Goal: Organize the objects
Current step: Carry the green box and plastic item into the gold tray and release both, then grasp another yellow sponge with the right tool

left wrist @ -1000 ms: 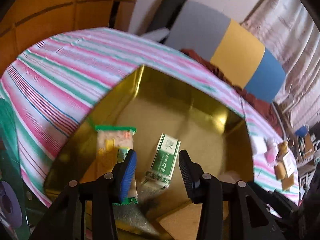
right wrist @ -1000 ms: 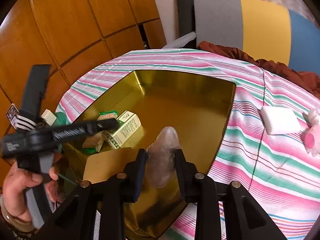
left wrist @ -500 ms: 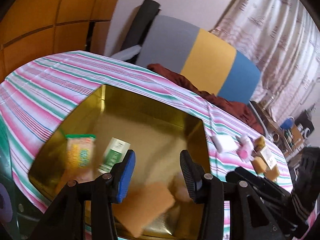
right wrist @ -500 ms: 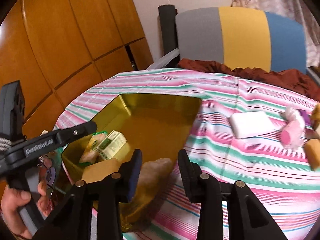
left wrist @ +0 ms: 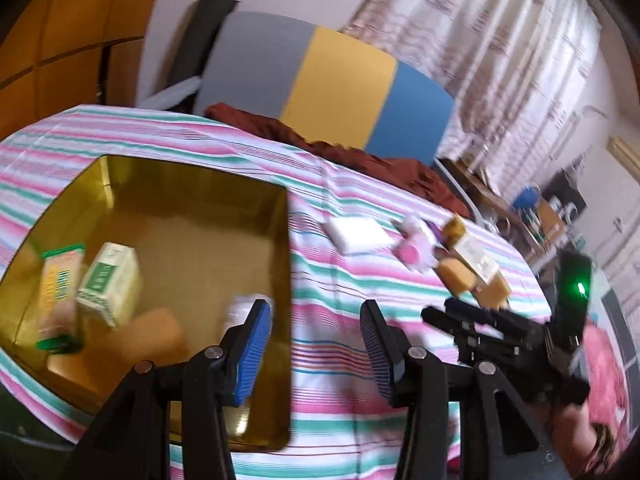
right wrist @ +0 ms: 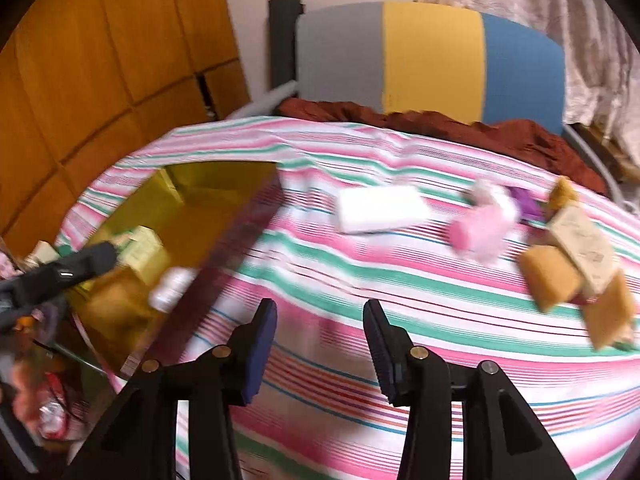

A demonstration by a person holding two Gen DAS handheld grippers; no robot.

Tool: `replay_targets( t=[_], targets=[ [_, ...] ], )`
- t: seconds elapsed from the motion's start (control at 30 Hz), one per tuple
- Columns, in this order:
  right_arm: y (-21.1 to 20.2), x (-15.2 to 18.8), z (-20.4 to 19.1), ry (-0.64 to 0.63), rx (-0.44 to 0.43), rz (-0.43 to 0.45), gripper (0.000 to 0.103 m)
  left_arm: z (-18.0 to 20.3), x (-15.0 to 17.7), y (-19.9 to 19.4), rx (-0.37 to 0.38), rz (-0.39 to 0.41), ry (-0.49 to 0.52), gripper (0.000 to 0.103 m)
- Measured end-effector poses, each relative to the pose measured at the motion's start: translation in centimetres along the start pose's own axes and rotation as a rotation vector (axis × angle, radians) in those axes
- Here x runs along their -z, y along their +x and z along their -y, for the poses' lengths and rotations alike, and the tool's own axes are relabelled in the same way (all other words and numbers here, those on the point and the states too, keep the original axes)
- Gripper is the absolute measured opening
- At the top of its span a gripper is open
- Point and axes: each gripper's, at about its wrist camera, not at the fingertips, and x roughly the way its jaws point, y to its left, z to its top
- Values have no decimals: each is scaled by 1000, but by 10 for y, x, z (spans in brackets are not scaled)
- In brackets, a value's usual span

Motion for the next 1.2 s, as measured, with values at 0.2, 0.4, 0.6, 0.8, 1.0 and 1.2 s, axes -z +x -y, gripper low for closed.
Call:
replay_targets(
  t=[0.2,0.4,0.6,0.8,1.0,1.2],
  targets=[
    [-12,2,74,36,157,-23,49,38,10,15,46,-44,79,47],
    [-31,1,147,126,292,-3,63,66,18,31,76,-83,138,47],
    [-42,-3,215,182,436,40,76,87,24,42,78,-96,188,47],
    [-18,2,257,231,422,-18,64,106,27,58,78,-117,220,47],
    [-10,2,250,161,403,-92,41,125,30,70,95,-136,238,47],
    [-23,6,249,304,217,-92,41,143,28,87,107,-155,254,47]
  ],
)
